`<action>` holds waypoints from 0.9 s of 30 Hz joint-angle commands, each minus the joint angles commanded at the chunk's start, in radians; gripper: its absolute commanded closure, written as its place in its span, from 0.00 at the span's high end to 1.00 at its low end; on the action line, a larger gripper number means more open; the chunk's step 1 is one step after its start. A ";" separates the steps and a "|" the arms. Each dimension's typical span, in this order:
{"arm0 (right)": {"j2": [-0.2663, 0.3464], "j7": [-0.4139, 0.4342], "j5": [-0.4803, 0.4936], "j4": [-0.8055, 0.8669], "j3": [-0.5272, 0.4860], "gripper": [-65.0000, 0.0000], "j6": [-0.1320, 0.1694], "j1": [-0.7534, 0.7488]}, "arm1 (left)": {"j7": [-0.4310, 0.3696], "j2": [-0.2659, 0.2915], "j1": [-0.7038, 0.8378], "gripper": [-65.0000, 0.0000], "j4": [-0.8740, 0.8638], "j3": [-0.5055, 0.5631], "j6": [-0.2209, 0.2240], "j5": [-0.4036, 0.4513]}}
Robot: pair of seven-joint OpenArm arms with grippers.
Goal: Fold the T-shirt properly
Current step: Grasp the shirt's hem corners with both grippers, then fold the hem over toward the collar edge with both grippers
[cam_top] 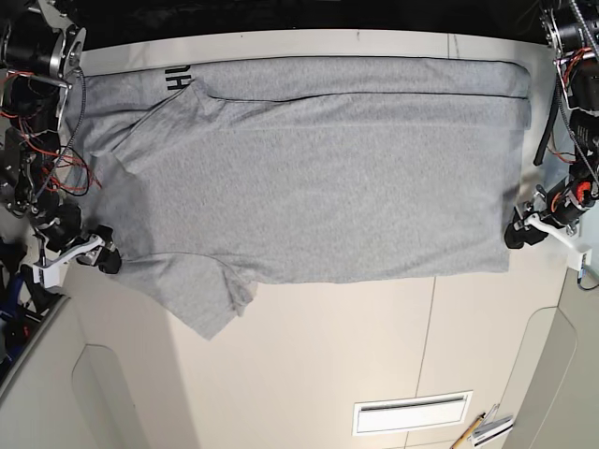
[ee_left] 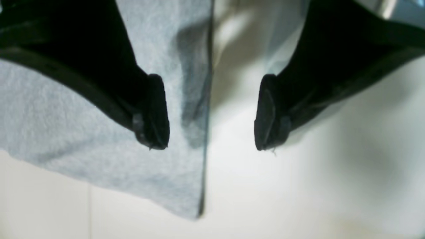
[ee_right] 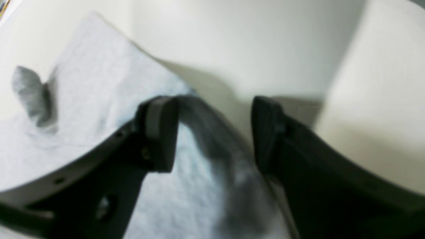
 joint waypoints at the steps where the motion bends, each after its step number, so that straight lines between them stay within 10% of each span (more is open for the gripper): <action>1: -0.007 0.000 0.000 0.000 -0.001 0.53 0.000 0.000 | -0.002 0.002 -0.003 0.67 0.000 0.014 0.000 0.000; 22: -0.059 -0.001 -0.003 0.000 -0.001 0.53 0.006 0.000 | 0.002 0.099 -0.002 0.65 -0.002 0.024 0.000 0.060; 27: -0.059 -0.001 -0.003 0.000 -0.001 0.34 0.006 0.000 | 0.001 0.098 -0.006 0.08 -0.002 0.024 0.000 0.060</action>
